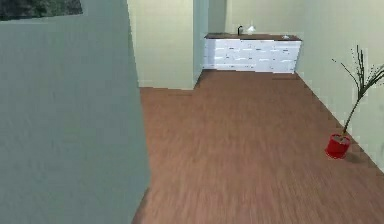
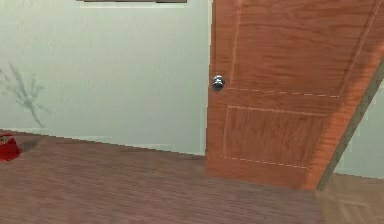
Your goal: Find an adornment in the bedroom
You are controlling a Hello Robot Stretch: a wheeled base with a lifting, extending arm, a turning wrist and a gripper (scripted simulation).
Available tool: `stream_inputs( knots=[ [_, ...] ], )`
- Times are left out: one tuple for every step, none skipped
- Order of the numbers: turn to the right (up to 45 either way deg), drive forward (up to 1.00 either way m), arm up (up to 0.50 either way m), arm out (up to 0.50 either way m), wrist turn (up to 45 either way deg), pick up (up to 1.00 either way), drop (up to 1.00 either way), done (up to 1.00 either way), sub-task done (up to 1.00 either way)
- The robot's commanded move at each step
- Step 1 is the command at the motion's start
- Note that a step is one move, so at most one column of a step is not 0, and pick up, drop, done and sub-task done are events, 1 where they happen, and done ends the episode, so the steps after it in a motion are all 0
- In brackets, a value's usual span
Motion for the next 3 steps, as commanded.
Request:
stream_inputs(
  knots=[
    [0.0,1.0,0.0,0.0,0.0,0.0,0.0,0.0,0.0],
    [-3.0,0.0,0.0,0.0,0.0,0.0,0.0,0.0,0.0],
    [0.0,0.45,0.0,0.0,0.0,0.0,0.0,0.0,0.0]
  ],
)
